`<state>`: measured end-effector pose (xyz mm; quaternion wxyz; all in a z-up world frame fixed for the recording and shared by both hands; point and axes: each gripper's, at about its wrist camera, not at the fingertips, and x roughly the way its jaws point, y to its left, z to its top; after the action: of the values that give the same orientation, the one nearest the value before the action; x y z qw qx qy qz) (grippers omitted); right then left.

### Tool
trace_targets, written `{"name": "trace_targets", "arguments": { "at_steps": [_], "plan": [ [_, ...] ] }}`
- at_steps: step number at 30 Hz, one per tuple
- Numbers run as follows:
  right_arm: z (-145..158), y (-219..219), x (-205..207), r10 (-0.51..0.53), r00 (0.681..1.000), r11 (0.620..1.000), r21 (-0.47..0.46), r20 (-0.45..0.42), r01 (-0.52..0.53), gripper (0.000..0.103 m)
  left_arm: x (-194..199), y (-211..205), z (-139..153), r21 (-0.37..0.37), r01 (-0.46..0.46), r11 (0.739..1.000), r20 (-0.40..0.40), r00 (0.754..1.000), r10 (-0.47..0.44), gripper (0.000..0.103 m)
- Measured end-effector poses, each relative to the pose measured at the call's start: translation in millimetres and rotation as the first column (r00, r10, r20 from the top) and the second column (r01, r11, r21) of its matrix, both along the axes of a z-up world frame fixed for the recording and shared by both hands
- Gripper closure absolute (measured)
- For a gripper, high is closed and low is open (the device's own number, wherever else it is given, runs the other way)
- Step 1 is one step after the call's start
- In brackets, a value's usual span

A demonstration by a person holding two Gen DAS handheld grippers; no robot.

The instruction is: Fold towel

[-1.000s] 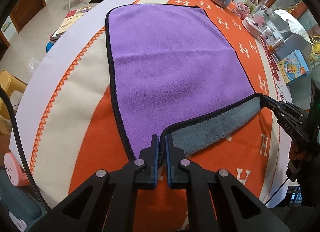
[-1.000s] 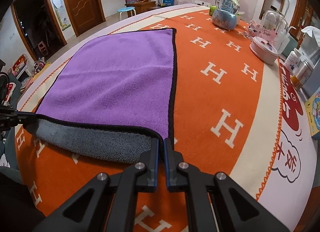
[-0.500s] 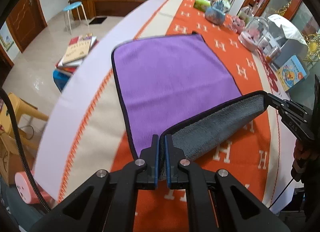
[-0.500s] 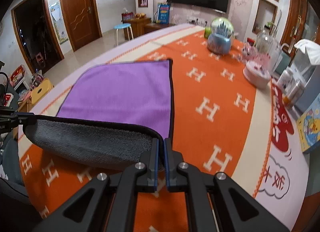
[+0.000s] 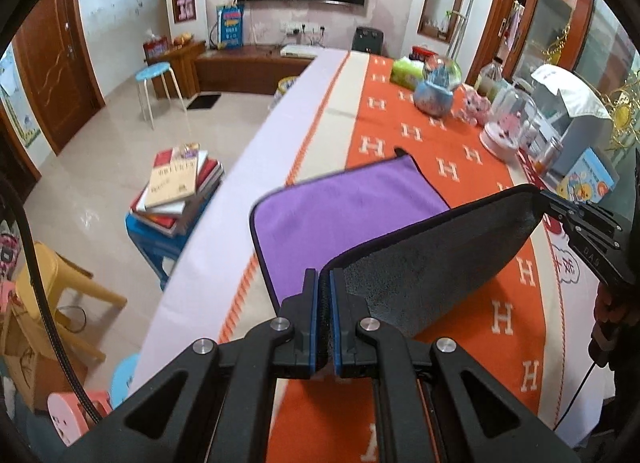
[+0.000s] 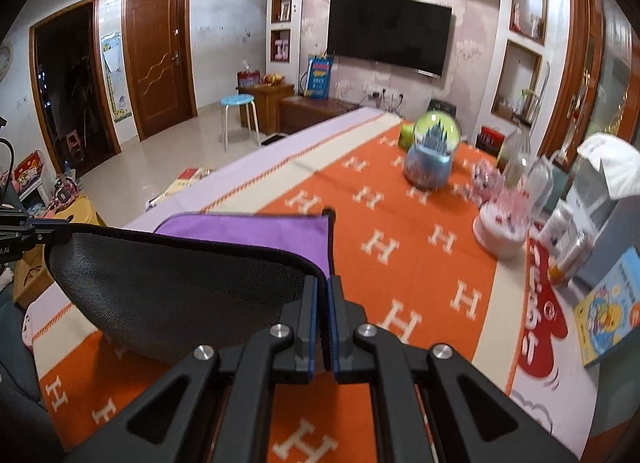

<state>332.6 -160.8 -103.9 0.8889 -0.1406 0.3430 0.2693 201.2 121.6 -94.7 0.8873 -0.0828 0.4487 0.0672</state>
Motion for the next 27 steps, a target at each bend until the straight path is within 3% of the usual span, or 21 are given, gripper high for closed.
{"name": "trace_targets", "arguments": {
  "at_steps": [11, 22, 27],
  "plan": [
    [-1, 43, 47, 0.009, 0.996, 1.000, 0.007, 0.087, -0.010, 0.099, 53, 37, 1, 0.034, -0.047, 0.998, 0.068, 0.997, 0.045, 0.100],
    [-53, 81, 71, -0.007, 0.988, 0.998, -0.060, 0.152, 0.016, 0.098, 93, 67, -51, -0.030, -0.086, 0.996, 0.020, 0.996, 0.086, 0.100],
    [-67, 83, 79, -0.029, 0.988, 0.999, -0.040, 0.155, 0.035, 0.098, 105, 75, -75, -0.049, -0.108, 0.993, -0.008, 0.994, 0.108, 0.100]
  ]
}}
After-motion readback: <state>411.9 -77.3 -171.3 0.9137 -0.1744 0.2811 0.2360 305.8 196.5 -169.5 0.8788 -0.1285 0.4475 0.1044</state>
